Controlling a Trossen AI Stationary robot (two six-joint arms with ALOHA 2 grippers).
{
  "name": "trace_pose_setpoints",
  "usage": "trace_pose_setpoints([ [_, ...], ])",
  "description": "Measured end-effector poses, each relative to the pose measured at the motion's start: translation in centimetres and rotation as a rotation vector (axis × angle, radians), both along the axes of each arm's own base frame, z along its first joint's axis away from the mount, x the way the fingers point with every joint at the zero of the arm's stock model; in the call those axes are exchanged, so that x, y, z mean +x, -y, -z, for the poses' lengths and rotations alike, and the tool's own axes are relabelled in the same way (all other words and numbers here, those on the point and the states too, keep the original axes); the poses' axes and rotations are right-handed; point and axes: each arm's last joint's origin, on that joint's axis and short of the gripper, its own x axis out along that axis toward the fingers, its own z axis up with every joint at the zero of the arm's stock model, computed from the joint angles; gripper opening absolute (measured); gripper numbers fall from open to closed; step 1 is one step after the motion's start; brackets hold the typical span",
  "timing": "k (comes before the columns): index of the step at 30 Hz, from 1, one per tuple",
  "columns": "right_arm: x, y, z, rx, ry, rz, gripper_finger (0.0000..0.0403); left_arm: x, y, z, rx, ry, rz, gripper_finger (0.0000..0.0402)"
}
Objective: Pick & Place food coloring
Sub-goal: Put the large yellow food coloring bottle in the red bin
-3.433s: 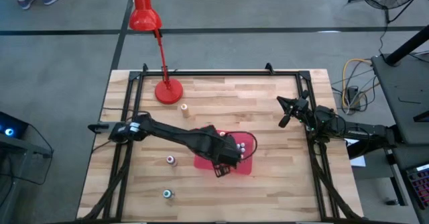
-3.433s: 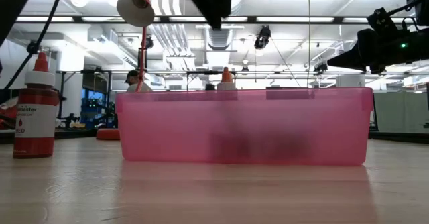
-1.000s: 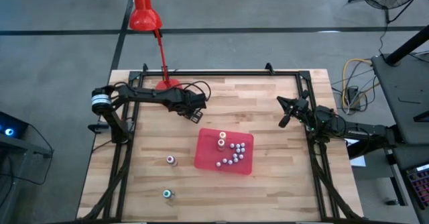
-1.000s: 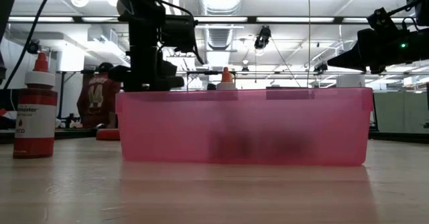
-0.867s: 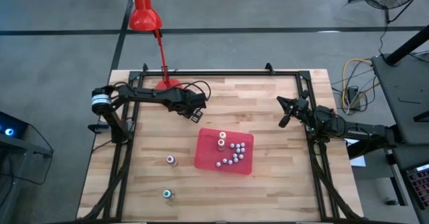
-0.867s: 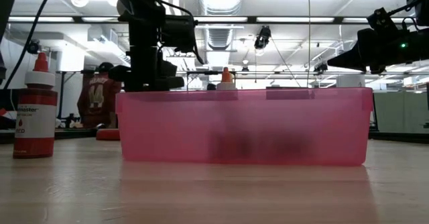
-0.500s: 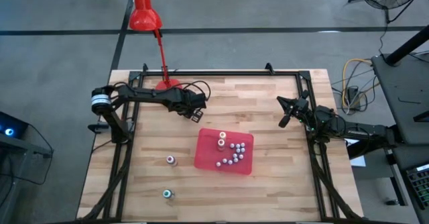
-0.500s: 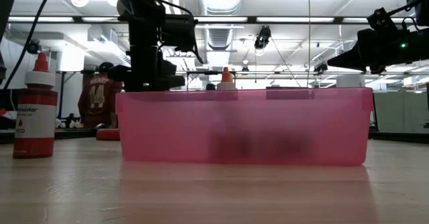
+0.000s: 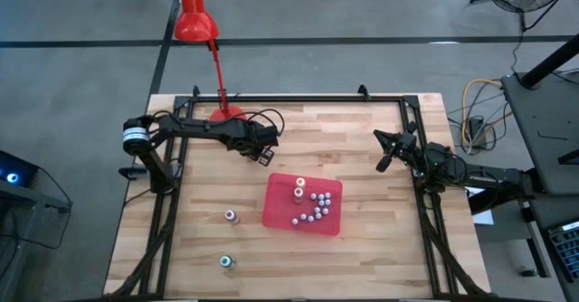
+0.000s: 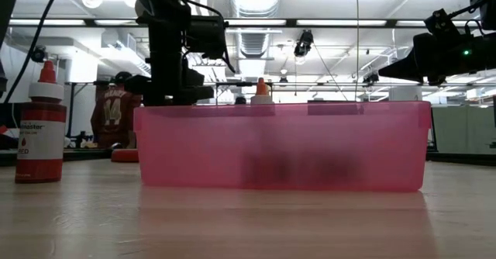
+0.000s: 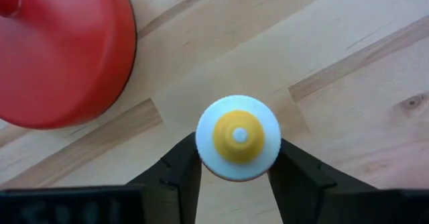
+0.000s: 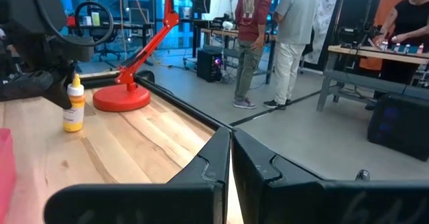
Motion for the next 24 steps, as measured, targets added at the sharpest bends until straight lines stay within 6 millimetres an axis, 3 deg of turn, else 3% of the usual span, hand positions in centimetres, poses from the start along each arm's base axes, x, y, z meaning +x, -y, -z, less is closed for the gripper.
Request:
trace_pose_setpoints([
  [24,0.0,0.0,0.0,0.003,0.002,0.0,0.0009,-0.2,0.18,0.01,-0.006,-0.021,-0.003,0.0151],
])
